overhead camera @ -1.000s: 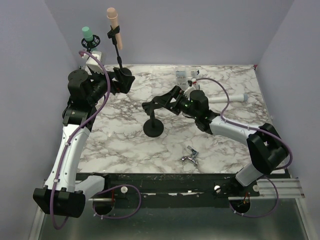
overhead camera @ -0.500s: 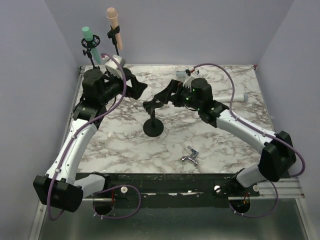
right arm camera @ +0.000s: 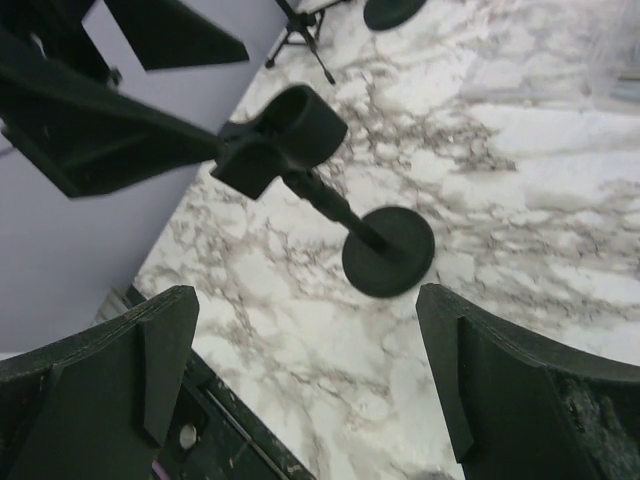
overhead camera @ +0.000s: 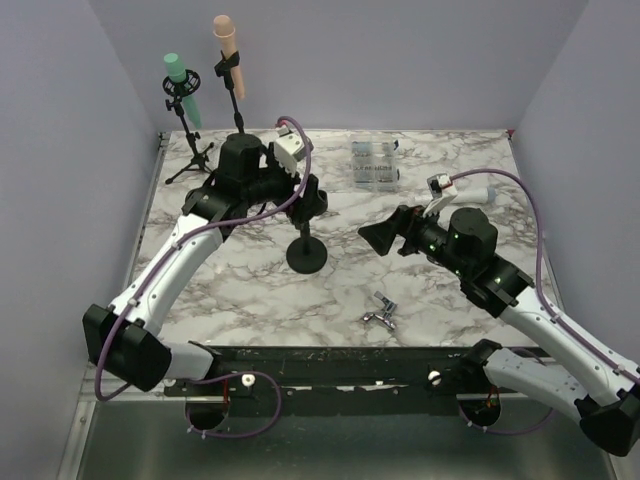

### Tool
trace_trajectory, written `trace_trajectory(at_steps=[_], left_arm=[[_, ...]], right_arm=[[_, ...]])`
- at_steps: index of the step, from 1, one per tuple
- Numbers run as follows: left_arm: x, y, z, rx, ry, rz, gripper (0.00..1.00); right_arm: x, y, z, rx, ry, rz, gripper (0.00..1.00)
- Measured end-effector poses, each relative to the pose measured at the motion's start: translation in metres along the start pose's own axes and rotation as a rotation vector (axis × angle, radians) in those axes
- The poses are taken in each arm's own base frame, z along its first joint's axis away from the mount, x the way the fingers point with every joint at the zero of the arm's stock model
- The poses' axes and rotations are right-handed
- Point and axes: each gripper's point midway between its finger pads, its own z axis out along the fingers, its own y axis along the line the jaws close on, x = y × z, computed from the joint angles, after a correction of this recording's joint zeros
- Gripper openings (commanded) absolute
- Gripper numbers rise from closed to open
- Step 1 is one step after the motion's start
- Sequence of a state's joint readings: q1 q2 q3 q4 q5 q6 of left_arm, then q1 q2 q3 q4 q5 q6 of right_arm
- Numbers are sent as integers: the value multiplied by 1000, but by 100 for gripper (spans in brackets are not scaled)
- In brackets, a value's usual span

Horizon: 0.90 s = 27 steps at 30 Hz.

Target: Remove the microphone from the stand

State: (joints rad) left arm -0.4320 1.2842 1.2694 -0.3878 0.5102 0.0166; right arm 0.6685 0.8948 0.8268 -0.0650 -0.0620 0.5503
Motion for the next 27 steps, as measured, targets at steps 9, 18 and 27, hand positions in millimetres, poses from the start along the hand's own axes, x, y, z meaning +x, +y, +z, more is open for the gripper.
trace_trajectory(at_steps=[9, 18, 27], left_arm=[[50, 17, 33, -28, 207, 11, 96], [76, 30, 21, -149, 284, 28, 45], [82, 39, 5, -276, 298, 10, 12]], right_arm=[[26, -24, -27, 62, 41, -75, 100], [15, -38, -39, 141, -20, -89, 100], [14, -47, -59, 178, -71, -83, 100]])
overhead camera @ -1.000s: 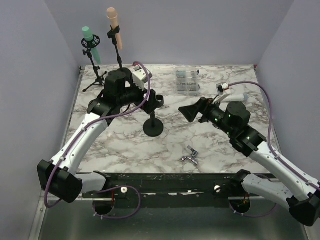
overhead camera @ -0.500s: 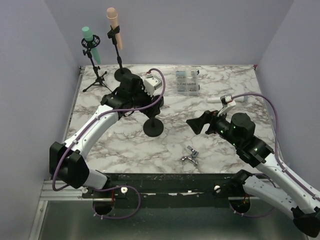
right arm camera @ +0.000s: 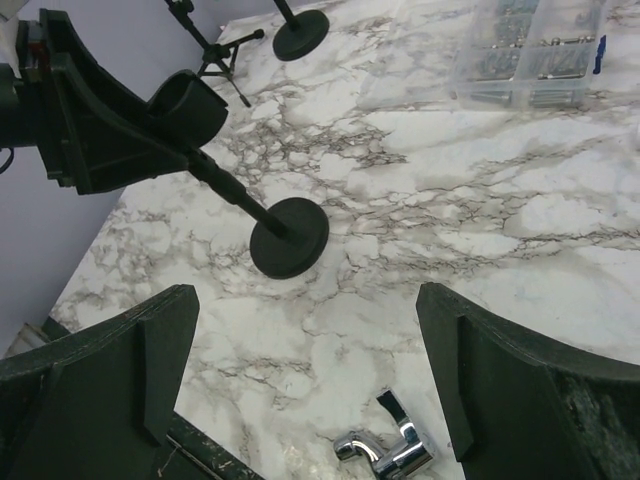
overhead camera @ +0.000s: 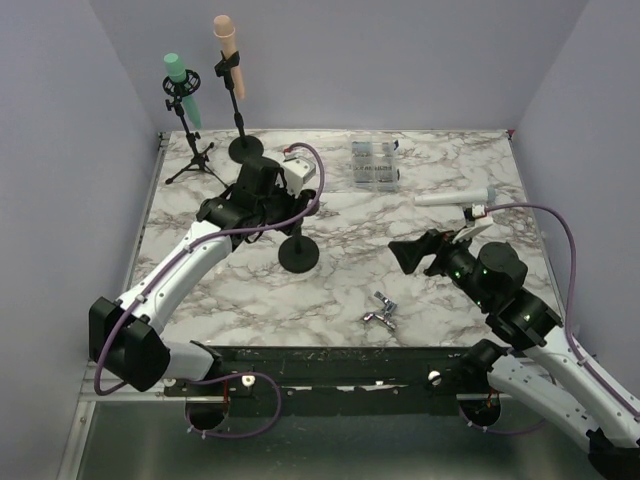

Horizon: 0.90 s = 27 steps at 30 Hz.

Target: Remove the microphone from the stand

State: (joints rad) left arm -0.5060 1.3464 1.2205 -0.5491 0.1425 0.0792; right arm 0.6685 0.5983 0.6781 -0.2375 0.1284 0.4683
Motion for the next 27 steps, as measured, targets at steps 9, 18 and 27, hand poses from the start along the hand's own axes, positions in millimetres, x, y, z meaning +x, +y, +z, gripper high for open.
trace_trajectory(at_steps=[9, 18, 27], left_arm=[[12, 46, -19, -224, 6, -105, 0], [49, 162, -63, -578, 10, -426, 0], [101, 248, -132, -915, -6, -690, 0]], right_arm=[[13, -7, 3, 24, 31, -3, 100], [24, -13, 7, 43, 67, -8, 100], [29, -15, 9, 51, 82, -11, 100]])
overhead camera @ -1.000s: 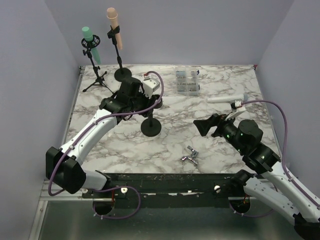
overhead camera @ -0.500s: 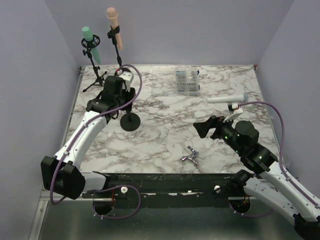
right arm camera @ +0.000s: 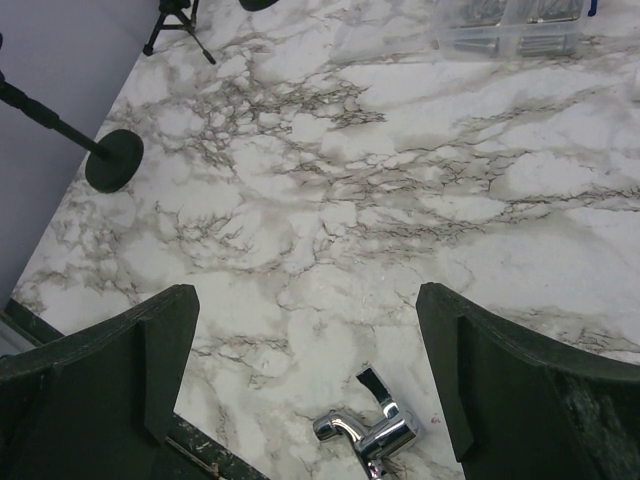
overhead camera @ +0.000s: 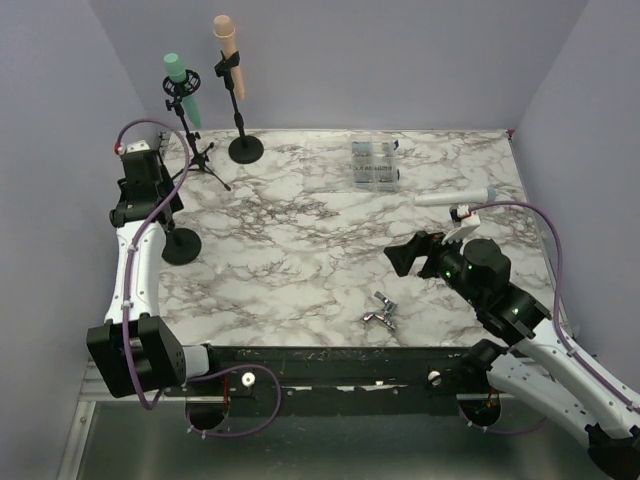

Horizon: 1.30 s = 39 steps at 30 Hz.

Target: Remove the microphone from the stand

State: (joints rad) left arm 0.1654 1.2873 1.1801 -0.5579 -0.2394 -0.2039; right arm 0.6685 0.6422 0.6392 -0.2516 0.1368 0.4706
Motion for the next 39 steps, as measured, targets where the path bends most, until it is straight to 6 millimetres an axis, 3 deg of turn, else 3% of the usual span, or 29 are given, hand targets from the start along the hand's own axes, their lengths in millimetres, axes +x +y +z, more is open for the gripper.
trace_trajectory(at_steps=[4, 8, 13, 18, 22, 30, 39], left_arm=[[-1, 27, 8, -83, -20, -66, 0], [-1, 32, 7, -106, -50, -88, 5], [-1, 36, 9, -115, -59, -122, 32], [-1, 36, 9, -113, -62, -128, 72], [-1, 36, 7, -105, -80, -128, 96], [-18, 22, -15, 0, -164, -142, 99], [-116, -10, -67, 213, -409, -238, 99]], right_arm=[[1, 0, 0, 2, 3, 0, 100], [3, -1, 2, 5, 11, -2, 100], [6, -2, 5, 13, 26, -4, 100], [9, -3, 7, 18, 36, -5, 100], [11, -4, 8, 22, 44, -7, 100], [12, -5, 9, 24, 49, -8, 100], [24, -9, 18, 46, 94, -15, 100]])
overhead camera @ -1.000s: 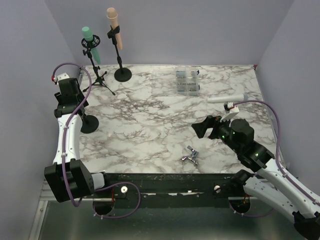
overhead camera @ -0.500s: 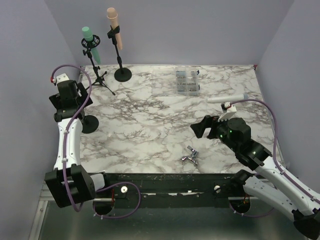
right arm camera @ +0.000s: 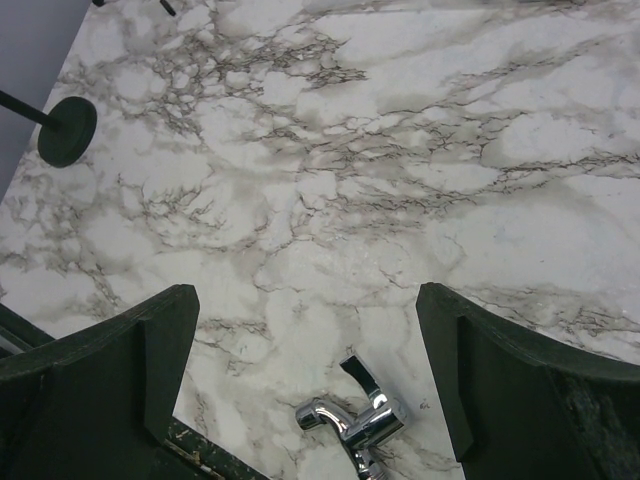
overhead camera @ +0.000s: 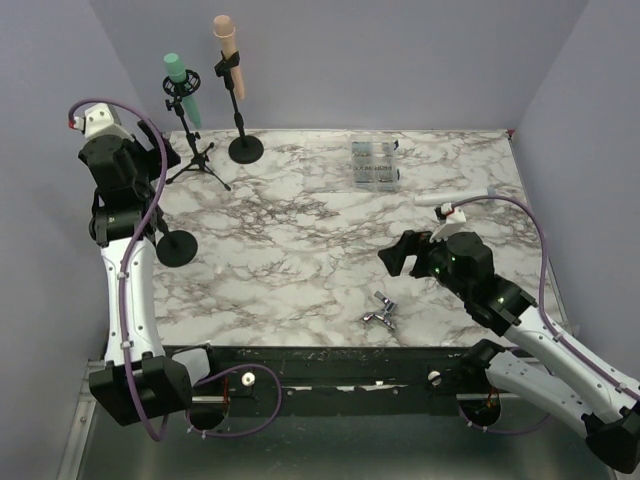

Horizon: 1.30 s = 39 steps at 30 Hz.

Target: Remove the microphone from the stand

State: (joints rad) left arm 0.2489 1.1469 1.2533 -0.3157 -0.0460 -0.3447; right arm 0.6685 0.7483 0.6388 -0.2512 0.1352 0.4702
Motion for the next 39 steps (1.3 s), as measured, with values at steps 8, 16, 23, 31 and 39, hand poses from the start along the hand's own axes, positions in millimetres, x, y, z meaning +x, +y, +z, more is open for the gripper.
trace_trajectory(at_steps=[8, 16, 23, 31, 39], left_arm=[[-27, -40, 44, 213, -140, 2, 98], [6, -40, 112, 282, -245, -2, 98], [53, -30, 163, 284, -212, -5, 96], [71, -31, 197, 306, -213, -19, 93], [47, -44, 224, 332, -278, -25, 88]], right_arm=[[3, -1, 3, 7, 13, -2, 100], [14, -5, 19, 38, 74, -12, 100], [16, -3, 33, 49, 94, -14, 100], [24, -6, 41, 64, 123, -18, 100], [16, -2, 45, 60, 114, -18, 100]])
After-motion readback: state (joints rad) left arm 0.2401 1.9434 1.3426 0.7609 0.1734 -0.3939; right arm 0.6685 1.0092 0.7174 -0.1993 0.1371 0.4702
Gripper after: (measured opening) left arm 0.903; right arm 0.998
